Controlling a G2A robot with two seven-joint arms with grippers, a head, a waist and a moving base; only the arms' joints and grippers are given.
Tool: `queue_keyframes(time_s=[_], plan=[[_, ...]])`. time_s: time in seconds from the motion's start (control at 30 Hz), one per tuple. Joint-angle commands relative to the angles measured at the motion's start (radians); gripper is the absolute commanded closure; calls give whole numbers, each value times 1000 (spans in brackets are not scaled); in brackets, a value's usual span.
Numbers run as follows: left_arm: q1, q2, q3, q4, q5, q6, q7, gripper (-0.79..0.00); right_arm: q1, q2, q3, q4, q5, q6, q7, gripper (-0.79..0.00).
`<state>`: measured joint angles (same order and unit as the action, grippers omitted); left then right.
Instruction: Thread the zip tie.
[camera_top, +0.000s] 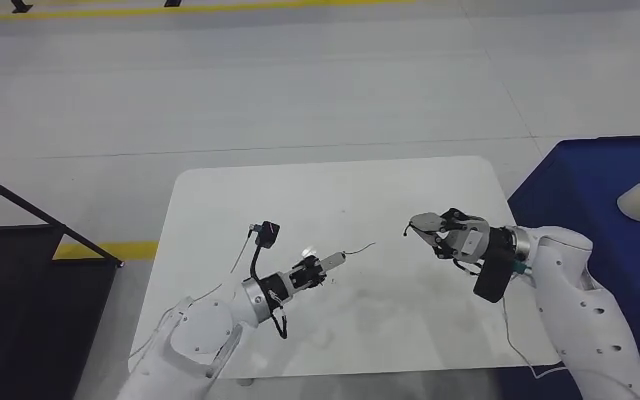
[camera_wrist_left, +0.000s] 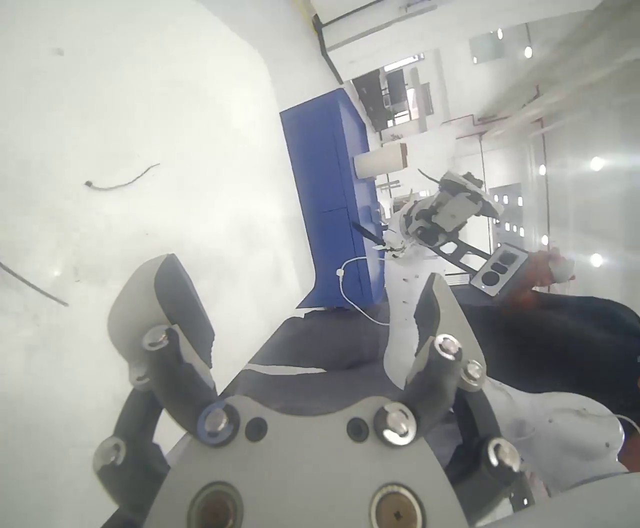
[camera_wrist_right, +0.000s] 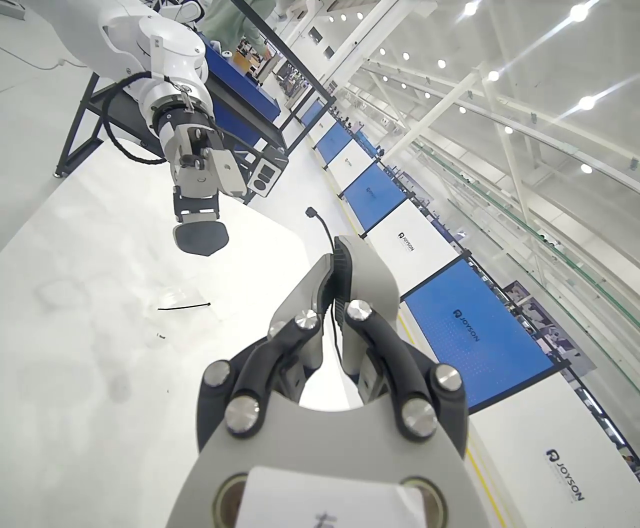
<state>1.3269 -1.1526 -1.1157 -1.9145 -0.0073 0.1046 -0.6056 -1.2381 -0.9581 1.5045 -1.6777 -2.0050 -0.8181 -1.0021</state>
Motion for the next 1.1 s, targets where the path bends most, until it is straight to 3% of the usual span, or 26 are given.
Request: queue_keyframes(time_s=[0.0, 0.13, 0.2, 0.27, 0.33, 0.43, 0.5, 0.83, 0.9, 1.07], plan=[[1, 0, -1, 0, 1, -30, 0, -785, 0, 0, 0, 0, 0, 0, 0, 0], [6, -3, 8, 13, 19, -9, 48, -785, -4, 2, 10, 3, 3, 18, 28, 0], [-15, -9, 60, 6, 173, 73, 133, -785, 7, 9, 45, 30, -14, 34, 36, 0], [-43, -23, 122, 4, 208, 185, 180, -785, 20, 18, 73, 74, -23, 32, 19, 0], [-99, -41, 187, 16, 226, 284, 198, -785, 37, 26, 92, 114, -11, 10, -10, 0], [-203, -72, 307, 71, 391, 440, 278, -785, 44, 37, 83, 122, 3, 10, -10, 0], [-241, -89, 336, 85, 399, 496, 314, -785, 44, 37, 83, 122, 3, 10, -10, 0], [-236, -88, 343, 97, 435, 496, 324, -785, 44, 37, 83, 122, 3, 10, -10, 0], [-244, -90, 373, 124, 541, 585, 323, -785, 44, 37, 83, 122, 3, 10, -10, 0], [-304, -108, 425, 143, 623, 757, 219, -785, 44, 37, 83, 122, 3, 10, -10, 0]])
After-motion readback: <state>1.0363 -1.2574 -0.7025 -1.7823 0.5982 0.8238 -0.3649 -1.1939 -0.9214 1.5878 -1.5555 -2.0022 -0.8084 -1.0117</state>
